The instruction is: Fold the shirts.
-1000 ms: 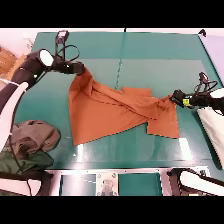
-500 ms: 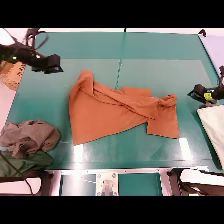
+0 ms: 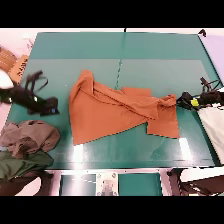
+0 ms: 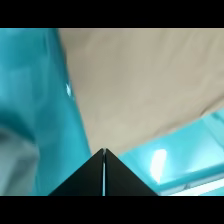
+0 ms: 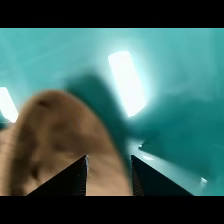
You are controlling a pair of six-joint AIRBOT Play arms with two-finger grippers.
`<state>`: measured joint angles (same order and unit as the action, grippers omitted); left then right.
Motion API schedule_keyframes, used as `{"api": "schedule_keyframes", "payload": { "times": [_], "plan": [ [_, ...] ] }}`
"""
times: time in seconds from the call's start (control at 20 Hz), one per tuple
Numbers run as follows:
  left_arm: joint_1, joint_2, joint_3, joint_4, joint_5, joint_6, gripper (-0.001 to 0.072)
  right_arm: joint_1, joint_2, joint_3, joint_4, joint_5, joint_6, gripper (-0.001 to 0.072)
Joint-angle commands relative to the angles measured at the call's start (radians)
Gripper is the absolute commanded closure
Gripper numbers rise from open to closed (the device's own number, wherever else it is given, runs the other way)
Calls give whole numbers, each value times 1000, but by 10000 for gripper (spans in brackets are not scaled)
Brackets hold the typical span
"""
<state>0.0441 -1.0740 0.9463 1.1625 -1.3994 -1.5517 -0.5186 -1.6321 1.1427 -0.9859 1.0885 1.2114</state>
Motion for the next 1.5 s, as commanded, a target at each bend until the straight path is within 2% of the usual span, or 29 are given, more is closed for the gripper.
{"api": "schedule_keyframes", "payload": {
  "times": [0.0,0.05,0.1,0.15,0.2,0.5,0.55,0.7,0.8,0.95,1.0,1.05,1.1,1.15,1.2,1.3,1.45],
  "plan": [
    [2,130,-244,5,45,-76,682,38,-76,6,10,-7,-20,412],
    [2,140,-281,3,53,-86,674,42,-87,11,11,-7,-19,449],
    [2,143,-304,-3,61,-98,444,45,-93,15,19,-6,-20,462],
    [2,145,-324,-9,74,-124,199,46,-95,18,28,-3,-20,551],
    [2,145,-338,-24,89,-126,197,45,-95,21,36,5,-24,693],
    [1,145,-468,-149,193,-123,196,18,-77,42,36,35,-38,694],
    [1,145,-513,-206,239,-109,196,16,-76,42,36,36,-38,694],
    [0,143,-659,-404,410,9,198,19,-76,42,39,37,-38,694],
    [0,142,-729,-459,486,43,197,19,-76,42,54,37,-39,694],
    [0,142,-750,-486,531,67,199,19,-76,42,56,37,-39,694],
    [0,142,-750,-526,547,103,302,19,-76,42,56,40,-38,694],
    [0,142,-750,-572,551,151,450,19,-75,42,56,48,-38,694],
    [0,142,-750,-615,545,190,481,19,-75,42,55,59,-38,694],
    [0,142,-750,-640,541,220,658,19,-73,42,55,70,-38,694],
    [0,142,-742,-649,534,246,684,18,-68,42,55,84,-37,695],
    [1,144,-688,-638,505,260,685,16,-39,42,55,111,-17,695],
    [2,146,-489,-598,388,278,685,11,83,42,55,152,31,695]
  ]
}}
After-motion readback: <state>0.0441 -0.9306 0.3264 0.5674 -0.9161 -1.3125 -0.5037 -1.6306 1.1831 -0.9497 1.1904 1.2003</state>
